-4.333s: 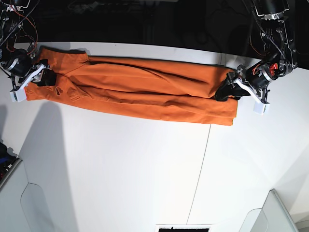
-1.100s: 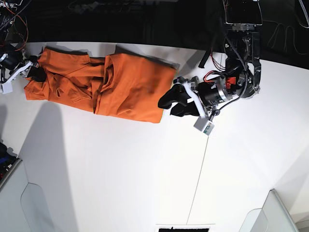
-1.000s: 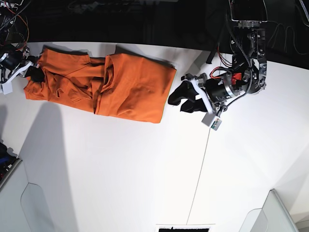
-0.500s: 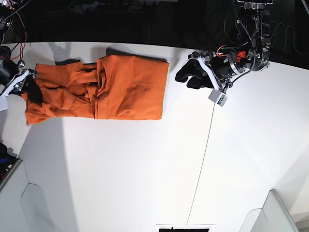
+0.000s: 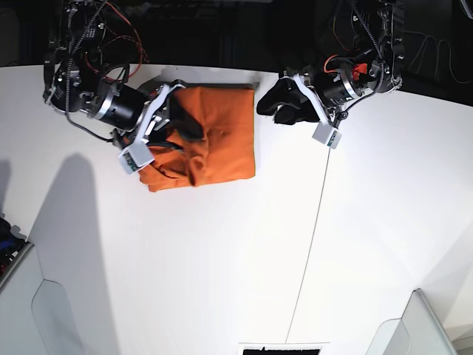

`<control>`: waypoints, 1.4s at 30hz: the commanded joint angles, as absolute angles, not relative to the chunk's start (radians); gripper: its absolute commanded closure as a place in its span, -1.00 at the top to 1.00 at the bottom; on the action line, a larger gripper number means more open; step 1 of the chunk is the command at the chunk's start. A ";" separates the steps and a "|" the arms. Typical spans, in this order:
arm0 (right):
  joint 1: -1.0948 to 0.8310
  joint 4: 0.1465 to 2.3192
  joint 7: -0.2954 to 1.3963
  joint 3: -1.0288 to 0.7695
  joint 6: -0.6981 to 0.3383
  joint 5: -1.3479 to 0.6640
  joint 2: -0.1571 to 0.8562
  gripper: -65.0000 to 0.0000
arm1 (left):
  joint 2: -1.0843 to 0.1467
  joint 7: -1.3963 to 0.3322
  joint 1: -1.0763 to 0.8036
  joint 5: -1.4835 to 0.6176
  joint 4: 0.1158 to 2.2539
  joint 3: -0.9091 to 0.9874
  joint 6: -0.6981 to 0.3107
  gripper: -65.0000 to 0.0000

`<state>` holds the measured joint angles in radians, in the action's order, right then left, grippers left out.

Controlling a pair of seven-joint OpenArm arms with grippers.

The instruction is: Layout the t-shirt on the table in an organized manner, then fold the t-shirt properly

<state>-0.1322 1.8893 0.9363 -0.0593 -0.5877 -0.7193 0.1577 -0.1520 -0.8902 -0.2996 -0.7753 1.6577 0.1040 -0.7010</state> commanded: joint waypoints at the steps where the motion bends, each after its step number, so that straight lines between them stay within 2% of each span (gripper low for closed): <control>1: -0.109 1.905 0.909 -0.033 -0.598 -0.724 0.163 0.03 | -0.158 -0.917 -0.302 -0.755 1.668 0.105 -0.698 0.16; 2: -0.101 1.905 0.907 -0.009 -0.598 -0.709 0.163 0.21 | -0.159 -0.925 -0.302 -0.755 1.668 0.105 -0.698 0.16; 3: -0.090 1.905 0.907 0.008 -0.596 -0.699 0.163 0.28 | -0.159 -0.934 -0.302 -0.757 1.668 0.107 -0.698 0.16; 8: -0.010 1.905 0.905 -0.013 -0.587 -0.679 0.163 0.27 | -0.187 -0.993 -0.303 -0.862 1.680 0.162 -0.698 0.13; 10: 0.020 1.905 0.902 -0.059 -0.586 -0.670 0.163 0.27 | -0.209 -0.996 -0.302 -0.879 1.710 0.196 -0.698 -0.09; 12: 0.047 1.905 0.873 -0.119 -0.577 -0.645 0.163 0.25 | -0.233 -0.996 -0.302 -0.909 1.769 0.223 -0.698 -0.49; 13: 0.061 1.905 0.851 -0.148 -0.572 -0.617 0.163 0.15 | -0.245 -0.996 -0.302 -0.926 1.808 0.227 -0.698 -0.66; 15: 0.090 1.900 0.821 -0.194 -0.568 -0.552 0.163 -0.32 | -0.256 -1.008 -0.302 -0.955 1.890 0.220 -0.698 -0.84; 17: 0.122 1.867 0.817 -0.222 -0.558 -0.515 0.163 -0.96 | -0.255 -1.021 -0.302 -0.982 1.955 0.183 -0.698 -0.86; 18: 0.139 1.837 0.816 -0.229 -0.557 -0.509 0.163 -1.00 | -0.255 -1.022 -0.302 -0.987 1.971 0.149 -0.698 -0.86; 23: 0.245 1.554 0.758 -0.230 -0.575 -0.505 0.174 -1.00 | -0.201 -1.021 -0.303 -0.852 1.956 -0.070 -0.698 -0.86; 29: 0.399 1.221 0.741 -0.172 -0.591 -0.542 0.174 -1.00 | -0.133 -0.942 -0.303 -0.717 1.835 -0.212 -0.698 -0.86; 32: 0.407 1.192 0.745 -0.100 -0.591 -0.542 0.175 -1.00 | -0.133 -0.883 -0.273 -0.650 1.745 -0.234 -0.698 -0.86; 38: 0.403 1.197 0.841 -0.030 -0.591 -0.554 0.184 -1.00 | -0.139 -0.882 -0.133 -0.593 1.611 -0.185 -0.698 -0.86; 42: 0.363 1.220 0.917 -0.031 -0.591 -0.702 0.242 -1.00 | -0.165 -0.856 -0.028 -0.593 1.468 -0.152 -0.698 -0.86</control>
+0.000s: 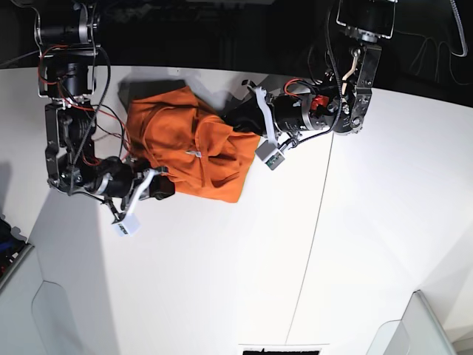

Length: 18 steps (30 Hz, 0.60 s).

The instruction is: Layout the t-shirt on the table in an organized manner, then fold the t-shirt properly

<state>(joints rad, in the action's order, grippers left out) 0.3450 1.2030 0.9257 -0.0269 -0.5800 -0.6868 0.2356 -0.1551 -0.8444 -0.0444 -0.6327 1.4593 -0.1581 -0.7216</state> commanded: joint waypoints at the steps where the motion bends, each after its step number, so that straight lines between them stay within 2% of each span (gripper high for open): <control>1: 0.345 1.232 0.918 -0.032 -0.591 -0.731 0.258 -1.00 | -0.168 -0.851 0.008 -0.593 1.423 -0.149 -0.698 -0.87; 6: 0.250 1.324 0.918 -0.041 -0.591 -0.772 0.308 -1.00 | -0.163 -0.830 0.233 -0.591 1.196 -0.149 -0.698 -0.87; 11: 0.127 1.475 0.918 -0.057 -0.592 -0.785 0.289 -1.00 | -0.163 -0.828 0.391 -0.593 1.051 -0.149 -0.698 -0.87; 14: 0.098 1.535 0.909 -0.058 -0.590 -0.746 0.258 -1.00 | -0.171 -0.866 0.435 -0.638 1.044 -0.149 -0.698 -0.87; 18: 0.099 1.602 0.904 -0.114 -0.587 -0.728 0.252 -1.00 | -0.244 -1.002 0.430 -0.865 1.172 -0.139 -0.698 -0.87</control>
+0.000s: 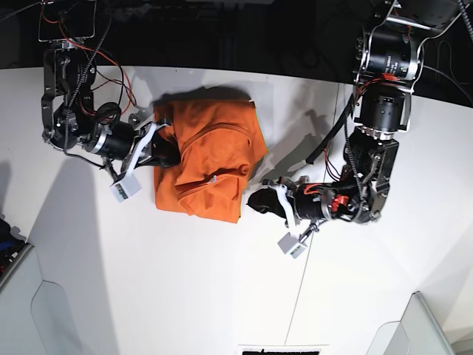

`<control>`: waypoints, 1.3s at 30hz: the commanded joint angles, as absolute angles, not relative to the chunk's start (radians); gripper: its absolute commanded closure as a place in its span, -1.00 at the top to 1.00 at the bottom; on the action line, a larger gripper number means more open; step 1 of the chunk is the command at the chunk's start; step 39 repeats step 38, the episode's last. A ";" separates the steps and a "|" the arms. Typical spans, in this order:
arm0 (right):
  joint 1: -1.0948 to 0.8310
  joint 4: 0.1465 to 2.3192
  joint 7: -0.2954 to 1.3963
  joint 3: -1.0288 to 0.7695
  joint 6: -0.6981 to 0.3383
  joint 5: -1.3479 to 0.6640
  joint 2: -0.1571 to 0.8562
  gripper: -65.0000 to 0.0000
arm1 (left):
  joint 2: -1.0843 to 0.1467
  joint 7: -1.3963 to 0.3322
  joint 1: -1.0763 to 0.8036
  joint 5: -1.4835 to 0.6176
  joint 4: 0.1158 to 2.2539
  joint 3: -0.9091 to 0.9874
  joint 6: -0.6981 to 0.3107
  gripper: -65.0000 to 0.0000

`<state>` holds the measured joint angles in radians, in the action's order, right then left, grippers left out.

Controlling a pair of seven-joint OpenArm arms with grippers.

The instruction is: Layout the t-shirt on the table in an organized manner, then fold the t-shirt properly

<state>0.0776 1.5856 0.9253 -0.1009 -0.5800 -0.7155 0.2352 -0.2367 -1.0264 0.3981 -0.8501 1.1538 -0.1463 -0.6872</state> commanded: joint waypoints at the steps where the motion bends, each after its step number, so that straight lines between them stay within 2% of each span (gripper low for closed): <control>1: 0.099 1.624 0.918 -0.144 -0.587 -0.729 0.252 -1.00 | -0.266 -1.046 0.415 -0.910 1.228 -0.126 -0.698 -0.87; 4: 0.089 1.695 0.984 -0.227 -0.587 -0.752 0.268 -1.00 | -0.353 -1.184 0.337 -0.965 1.393 -0.097 -0.698 -0.87; 7: 0.035 1.746 1.022 -0.267 -0.588 -0.836 0.340 -1.00 | -0.450 -1.187 0.196 -0.991 1.496 -0.097 -0.698 -0.87; 15: -0.228 1.882 1.073 -0.320 -0.591 -0.906 0.549 -1.00 | -0.588 -1.183 -0.278 -0.974 1.837 -0.097 -0.698 -0.87; 19: -0.432 1.916 1.112 -0.350 -0.614 -0.923 0.579 -1.00 | -0.607 -1.151 -0.504 -0.913 1.930 -0.097 -0.698 -0.87; 25: -0.710 1.909 1.109 -0.349 -0.618 -0.871 0.578 -1.00 | -0.606 -0.979 -0.673 -0.731 1.845 -0.097 -0.698 -0.87; 29: -0.823 1.902 1.046 -0.346 -0.617 -0.795 0.579 -1.00 | -0.556 -0.819 -0.682 -0.580 1.680 -0.099 -0.698 -0.87; 33: -0.828 1.812 0.969 -0.301 -0.615 -0.669 0.580 -1.00 | -0.465 -0.813 -0.606 -0.480 1.469 -0.126 -0.698 -1.00; 38: -0.680 1.546 0.969 -0.103 -0.598 -0.562 0.587 -1.00 | -0.395 -0.775 -0.469 -0.364 1.142 -0.252 -0.686 -1.00; 39: -0.680 1.546 0.969 -0.103 -0.598 -0.562 0.587 -1.00 | -0.395 -0.775 -0.469 -0.364 1.142 -0.252 -0.686 -1.00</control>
